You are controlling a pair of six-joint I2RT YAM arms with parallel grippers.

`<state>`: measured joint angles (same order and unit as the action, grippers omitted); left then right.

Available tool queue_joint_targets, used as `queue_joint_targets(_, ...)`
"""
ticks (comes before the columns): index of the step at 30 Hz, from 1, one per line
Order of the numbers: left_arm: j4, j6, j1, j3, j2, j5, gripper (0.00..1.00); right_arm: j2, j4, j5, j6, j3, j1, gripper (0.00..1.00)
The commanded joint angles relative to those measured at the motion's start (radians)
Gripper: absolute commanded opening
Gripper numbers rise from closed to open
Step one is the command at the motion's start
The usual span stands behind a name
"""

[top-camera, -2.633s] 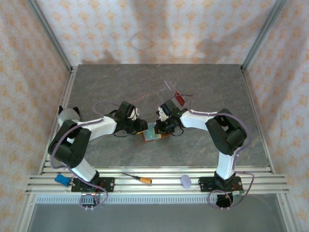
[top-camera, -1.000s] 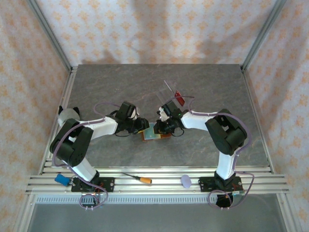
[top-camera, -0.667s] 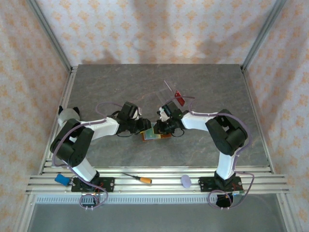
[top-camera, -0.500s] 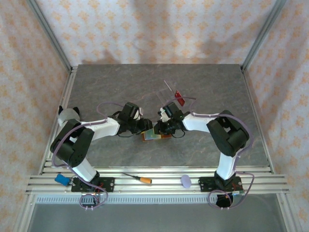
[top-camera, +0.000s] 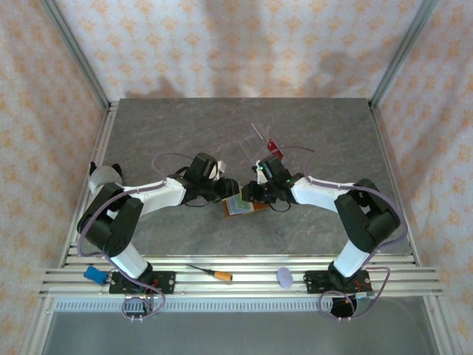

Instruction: Put the credit cards into the card holder

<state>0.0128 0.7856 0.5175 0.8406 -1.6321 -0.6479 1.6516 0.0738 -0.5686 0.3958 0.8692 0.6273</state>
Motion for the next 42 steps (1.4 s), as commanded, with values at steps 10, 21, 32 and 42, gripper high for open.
queue_joint_targets(10, -0.008, 0.008, 0.031, 0.084, -0.056, -0.013, 0.39, -0.173, 0.134, 0.196, 0.016, -0.037, -0.047, 0.40)
queue_joint_targets(21, -0.030, 0.018, 0.085, 0.205, -0.150, -0.009, 0.39, -0.344, 0.234, 0.231, -0.018, -0.095, -0.170, 0.45)
queue_joint_targets(32, -0.162, -0.058, 0.083, 0.224, -0.121, 0.064, 0.39, -0.302, 0.225, -0.011, -0.087, -0.095, -0.191, 0.44)
queue_joint_targets(42, -0.142, -0.069, -0.017, 0.032, 0.016, 0.117, 0.39, -0.161, 0.170, -0.136, -0.038, -0.060, -0.136, 0.43)
